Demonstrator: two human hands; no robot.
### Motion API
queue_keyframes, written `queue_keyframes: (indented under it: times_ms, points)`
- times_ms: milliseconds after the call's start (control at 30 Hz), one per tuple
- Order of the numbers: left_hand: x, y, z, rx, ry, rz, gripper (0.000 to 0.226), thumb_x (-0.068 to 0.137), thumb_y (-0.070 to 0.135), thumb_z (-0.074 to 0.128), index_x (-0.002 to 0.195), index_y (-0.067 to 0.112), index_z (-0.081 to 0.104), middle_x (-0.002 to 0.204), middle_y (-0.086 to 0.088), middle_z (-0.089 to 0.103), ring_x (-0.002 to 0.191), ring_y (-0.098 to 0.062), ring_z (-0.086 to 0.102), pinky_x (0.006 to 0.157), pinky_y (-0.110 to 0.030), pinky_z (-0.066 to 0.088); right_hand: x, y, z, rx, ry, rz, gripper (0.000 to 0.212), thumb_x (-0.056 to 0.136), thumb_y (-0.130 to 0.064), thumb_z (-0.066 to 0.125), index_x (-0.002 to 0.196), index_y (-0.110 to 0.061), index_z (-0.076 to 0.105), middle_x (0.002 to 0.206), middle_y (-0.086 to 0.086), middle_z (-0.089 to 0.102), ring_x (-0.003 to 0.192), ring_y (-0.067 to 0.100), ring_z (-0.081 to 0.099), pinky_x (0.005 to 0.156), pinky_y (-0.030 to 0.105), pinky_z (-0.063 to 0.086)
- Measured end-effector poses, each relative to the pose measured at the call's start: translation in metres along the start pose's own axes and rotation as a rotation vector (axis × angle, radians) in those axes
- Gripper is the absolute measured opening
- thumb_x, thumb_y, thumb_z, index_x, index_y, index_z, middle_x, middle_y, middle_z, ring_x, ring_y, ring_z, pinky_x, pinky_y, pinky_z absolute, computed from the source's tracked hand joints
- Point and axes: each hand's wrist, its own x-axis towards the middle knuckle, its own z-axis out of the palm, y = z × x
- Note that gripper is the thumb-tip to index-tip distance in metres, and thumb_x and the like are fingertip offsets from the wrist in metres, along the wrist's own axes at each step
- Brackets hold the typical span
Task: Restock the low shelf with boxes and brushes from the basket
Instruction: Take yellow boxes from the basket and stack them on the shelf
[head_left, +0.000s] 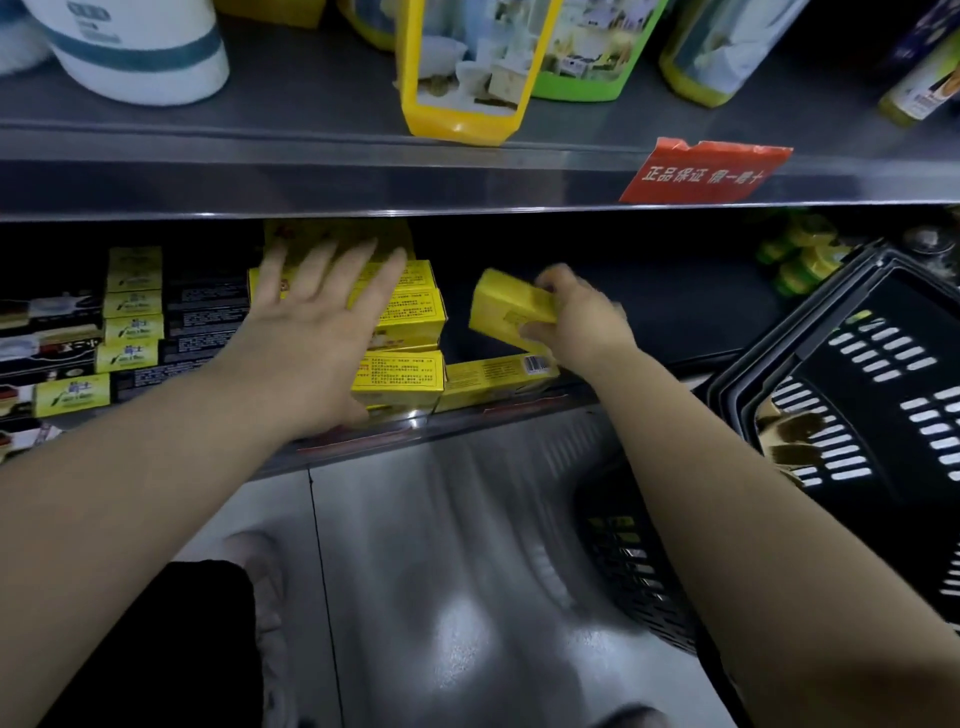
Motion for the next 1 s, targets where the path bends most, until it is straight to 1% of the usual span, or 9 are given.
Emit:
queue_keyframes:
  times_ms: [100,200,433,500,567,667,767,867,1000]
  points:
    - [0.005,-0.005,0.006,-0.002,-0.019,-0.04,0.132,0.058,0.054,0.079,0.148,0.02,-0.011,0.156,-0.006,0.004,0.142,-0.027,0.005,0.113,-0.051,-0.004,0.021,-0.003,0.007,-0.304,-0.055,-0.16,0.049,0.085,-0.037,0.064,0.129,-0.029,0.043,0.125,0.002,0.055,0.121,0.028,0.046,0.115,0.045,0.008]
    - [0.007,-0.007,0.012,-0.004,-0.034,-0.039,0.123,0.065,0.06,0.071,0.148,0.015,-0.008,0.156,-0.006,0.006,0.143,-0.026,0.006,0.114,-0.051,-0.005,0.035,0.0,0.021,-0.347,-0.142,-0.198,0.048,0.087,-0.038,0.061,0.132,-0.033,0.042,0.132,0.001,0.05,0.128,0.028,0.038,0.116,0.048,-0.002]
    - [0.011,-0.002,0.019,-0.049,-0.042,-0.058,0.105,0.078,0.062,0.055,0.148,0.011,-0.005,0.154,-0.009,0.005,0.142,-0.029,0.004,0.114,-0.049,-0.005,0.037,0.0,0.054,-0.211,-0.378,-0.189,0.039,0.095,-0.043,0.047,0.133,-0.038,0.042,0.142,0.004,0.04,0.136,0.031,0.027,0.116,0.049,0.001]
    - [0.012,0.0,0.02,-0.069,-0.037,-0.064,0.104,0.079,0.061,0.054,0.148,0.011,-0.004,0.153,-0.009,0.005,0.141,-0.03,0.005,0.114,-0.049,-0.004,0.036,0.0,0.054,-0.165,-0.416,-0.182,0.052,0.089,-0.054,0.05,0.137,-0.038,0.039,0.146,0.005,0.035,0.138,0.032,0.023,0.116,0.049,0.003]
    - [0.012,0.001,0.02,-0.077,-0.033,-0.06,0.103,0.079,0.06,0.054,0.148,0.01,-0.004,0.152,-0.009,0.005,0.14,-0.03,0.006,0.114,-0.05,-0.003,0.033,0.0,0.049,-0.203,-0.479,-0.19,0.081,0.075,-0.061,0.064,0.144,-0.038,0.028,0.153,0.005,0.024,0.141,0.033,0.015,0.116,0.049,0.003]
    - [0.012,0.002,0.019,-0.081,-0.035,-0.057,0.101,0.08,0.059,0.054,0.147,0.011,-0.004,0.152,-0.008,0.004,0.14,-0.03,0.004,0.114,-0.051,-0.001,0.028,0.002,0.049,-0.307,-0.527,-0.167,0.109,0.065,-0.044,0.081,0.149,-0.035,0.012,0.155,0.005,0.018,0.143,0.033,0.01,0.116,0.046,0.008]
    - [0.012,0.003,0.018,-0.095,-0.044,-0.058,0.101,0.08,0.058,0.055,0.148,0.012,-0.004,0.153,-0.007,0.004,0.141,-0.03,0.003,0.115,-0.051,-0.002,0.026,0.003,0.055,-0.25,-0.462,-0.158,0.103,0.07,-0.021,0.081,0.149,-0.031,0.016,0.15,0.004,0.028,0.14,0.031,0.018,0.113,0.043,0.02]
    - [0.012,0.003,0.018,-0.108,-0.048,-0.06,0.101,0.08,0.058,0.055,0.148,0.013,-0.003,0.153,-0.007,0.003,0.141,-0.03,0.003,0.115,-0.05,-0.003,0.026,0.004,0.057,-0.222,-0.434,-0.165,0.102,0.07,-0.02,0.08,0.15,-0.029,0.017,0.151,0.003,0.028,0.141,0.03,0.019,0.113,0.042,0.021]
    - [0.011,0.001,0.013,-0.104,-0.046,-0.057,0.108,0.074,0.059,0.063,0.148,0.013,0.0,0.154,-0.007,0.005,0.141,-0.03,0.006,0.115,-0.05,-0.004,0.024,0.01,0.055,-0.135,-0.387,-0.081,0.112,0.065,-0.025,0.084,0.15,-0.029,0.012,0.158,0.005,0.011,0.144,0.031,0.01,0.115,0.046,0.017]
